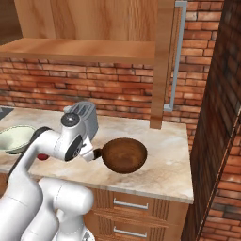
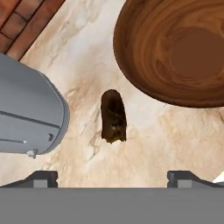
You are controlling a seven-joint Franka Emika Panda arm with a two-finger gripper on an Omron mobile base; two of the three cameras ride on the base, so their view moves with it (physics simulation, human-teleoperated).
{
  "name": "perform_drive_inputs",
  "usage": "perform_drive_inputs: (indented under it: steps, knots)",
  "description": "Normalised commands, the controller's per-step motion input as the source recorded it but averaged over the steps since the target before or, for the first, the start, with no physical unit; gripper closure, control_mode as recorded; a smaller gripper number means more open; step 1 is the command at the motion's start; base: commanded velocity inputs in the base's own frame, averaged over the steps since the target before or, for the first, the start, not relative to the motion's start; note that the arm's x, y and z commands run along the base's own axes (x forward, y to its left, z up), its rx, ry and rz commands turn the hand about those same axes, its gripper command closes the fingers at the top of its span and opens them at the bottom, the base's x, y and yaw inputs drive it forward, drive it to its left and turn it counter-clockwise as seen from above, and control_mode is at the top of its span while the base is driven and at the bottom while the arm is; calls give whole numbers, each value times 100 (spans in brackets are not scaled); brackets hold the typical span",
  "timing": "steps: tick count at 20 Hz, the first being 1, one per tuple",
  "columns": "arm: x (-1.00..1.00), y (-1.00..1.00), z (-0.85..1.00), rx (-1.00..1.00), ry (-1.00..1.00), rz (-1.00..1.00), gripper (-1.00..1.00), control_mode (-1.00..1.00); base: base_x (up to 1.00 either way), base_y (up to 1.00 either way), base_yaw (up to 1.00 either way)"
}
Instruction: Pick both bowls and place them on the counter. Then place the tomato in one bowl and place the sweet potato in the other bowl.
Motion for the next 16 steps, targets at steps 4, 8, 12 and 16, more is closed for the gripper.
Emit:
perform_drive_inputs:
  steps: [4,8,12,16]
  knots:
    - [22,5,-20,0,6,11,-100,-100,0,0,0]
    - [20,10,-22,-1,0,5,-100,-100,0,0,0]
    - [16,13,-20,-5,0,0,-100,-100,0,0,0]
    - [18,7,-19,-7,0,0,-100,-100,0,0,0]
